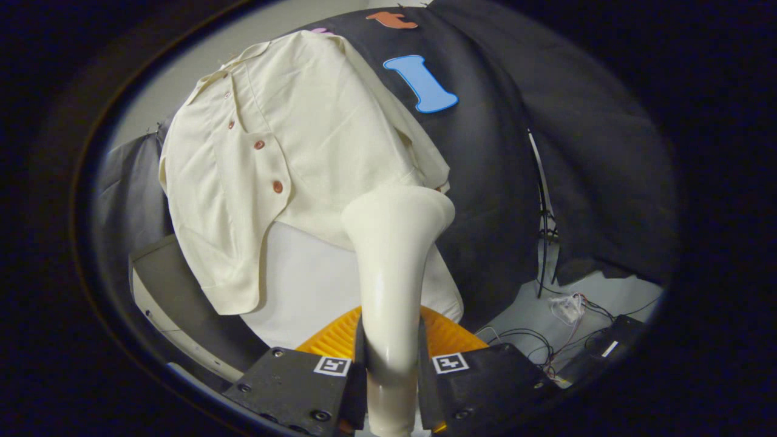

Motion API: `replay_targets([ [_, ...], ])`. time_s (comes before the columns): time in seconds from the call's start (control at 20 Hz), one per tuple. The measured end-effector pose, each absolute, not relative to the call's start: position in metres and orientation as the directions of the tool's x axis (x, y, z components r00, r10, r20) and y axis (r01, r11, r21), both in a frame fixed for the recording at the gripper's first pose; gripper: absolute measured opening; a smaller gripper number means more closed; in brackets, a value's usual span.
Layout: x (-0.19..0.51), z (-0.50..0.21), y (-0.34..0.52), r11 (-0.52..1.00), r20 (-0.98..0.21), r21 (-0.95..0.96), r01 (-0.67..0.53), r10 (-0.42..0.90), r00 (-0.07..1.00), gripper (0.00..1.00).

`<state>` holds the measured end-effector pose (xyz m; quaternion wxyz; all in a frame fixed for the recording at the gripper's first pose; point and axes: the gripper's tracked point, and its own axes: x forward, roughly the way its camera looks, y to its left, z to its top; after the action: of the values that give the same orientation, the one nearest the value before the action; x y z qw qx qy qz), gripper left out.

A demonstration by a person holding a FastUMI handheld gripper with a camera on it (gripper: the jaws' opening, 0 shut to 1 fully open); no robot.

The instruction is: Iron the clothes twice with a garment steamer, once on the left side and once on the right side.

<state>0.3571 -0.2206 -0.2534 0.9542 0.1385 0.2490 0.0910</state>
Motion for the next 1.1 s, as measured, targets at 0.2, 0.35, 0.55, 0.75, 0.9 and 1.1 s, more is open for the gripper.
replay_targets([
  [0.2, 0.339, -0.237, -0.215, 0.937, -0.418, 0.334, -0.104, 0.246, 0.875, 0.35],
  [0.35, 0.323, -0.200, -0.198, 0.913, -0.331, 0.386, -0.136, 0.274, 0.903, 0.34],
  [0.55, 0.298, -0.149, -0.173, 0.913, -0.232, 0.360, -0.193, 0.288, 0.929, 0.34],
  [0.75, 0.274, -0.101, -0.146, 0.935, -0.130, 0.275, -0.223, 0.266, 0.955, 0.34],
  [0.9, 0.256, -0.078, -0.117, 0.946, -0.107, 0.198, -0.256, 0.281, 0.954, 0.34],
  [1.1, 0.231, -0.054, -0.078, 0.945, -0.100, 0.154, -0.288, 0.305, 0.947, 0.34],
])
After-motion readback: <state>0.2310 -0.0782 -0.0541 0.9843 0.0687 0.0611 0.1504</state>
